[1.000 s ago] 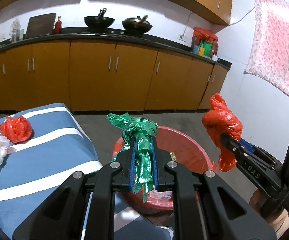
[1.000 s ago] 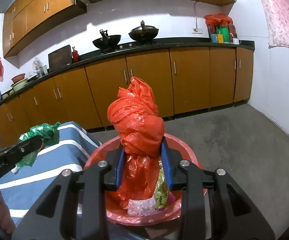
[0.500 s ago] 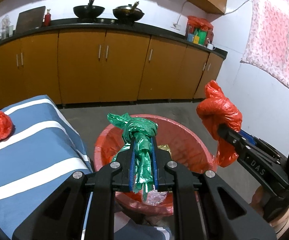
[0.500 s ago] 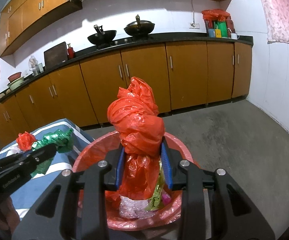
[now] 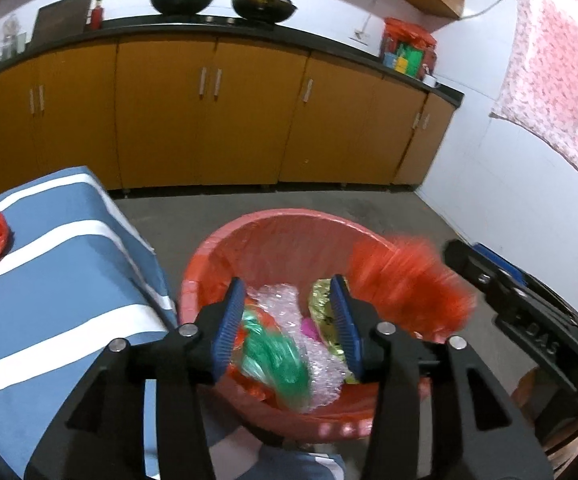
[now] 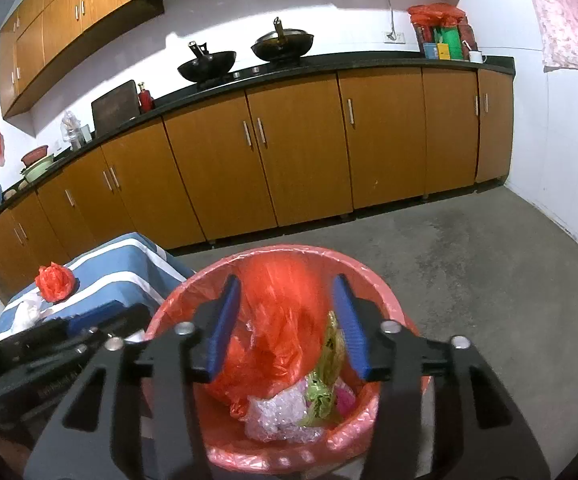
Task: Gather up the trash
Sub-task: 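Open both tools to drop the bags into the wastebasket, then move both tools back toward the red and white bags on the table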
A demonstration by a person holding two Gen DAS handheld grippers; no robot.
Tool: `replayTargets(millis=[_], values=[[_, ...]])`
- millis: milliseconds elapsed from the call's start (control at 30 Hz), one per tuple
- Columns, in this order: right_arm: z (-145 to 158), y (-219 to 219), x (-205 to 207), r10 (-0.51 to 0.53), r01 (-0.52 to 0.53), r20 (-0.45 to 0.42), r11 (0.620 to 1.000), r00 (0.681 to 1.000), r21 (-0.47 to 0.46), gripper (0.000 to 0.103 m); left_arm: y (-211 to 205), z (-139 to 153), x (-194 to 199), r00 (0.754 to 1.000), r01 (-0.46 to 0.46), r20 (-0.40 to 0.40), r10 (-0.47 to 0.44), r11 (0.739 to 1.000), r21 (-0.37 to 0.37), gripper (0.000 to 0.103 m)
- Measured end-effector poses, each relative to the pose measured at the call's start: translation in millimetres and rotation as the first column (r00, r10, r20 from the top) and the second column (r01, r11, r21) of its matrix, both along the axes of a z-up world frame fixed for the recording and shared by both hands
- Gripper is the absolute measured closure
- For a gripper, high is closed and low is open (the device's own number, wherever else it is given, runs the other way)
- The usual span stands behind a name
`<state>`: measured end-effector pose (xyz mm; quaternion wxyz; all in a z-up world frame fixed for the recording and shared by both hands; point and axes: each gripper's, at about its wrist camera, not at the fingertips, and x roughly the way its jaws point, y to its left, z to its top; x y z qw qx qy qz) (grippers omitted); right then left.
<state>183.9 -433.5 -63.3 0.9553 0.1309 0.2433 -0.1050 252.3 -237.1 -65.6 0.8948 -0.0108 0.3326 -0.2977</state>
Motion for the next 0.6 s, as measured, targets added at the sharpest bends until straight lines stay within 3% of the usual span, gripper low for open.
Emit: replayTargets(millis=[333, 600], values=[[12, 10, -9, 0.01, -0.01, 0.021, 1.0, 1.0, -0.018, 0.046, 62, 2, 0, 0.991, -0.129, 0.015, 0.13, 0.992, -0.011, 0.053], [24, 66, 12, 0.137, -0.136, 0.031, 0.99, 0.99, -0.038, 0.045, 144, 11, -6, 0.954, -0.29, 0.086, 0.287, 0.957, 0.015, 0.044]])
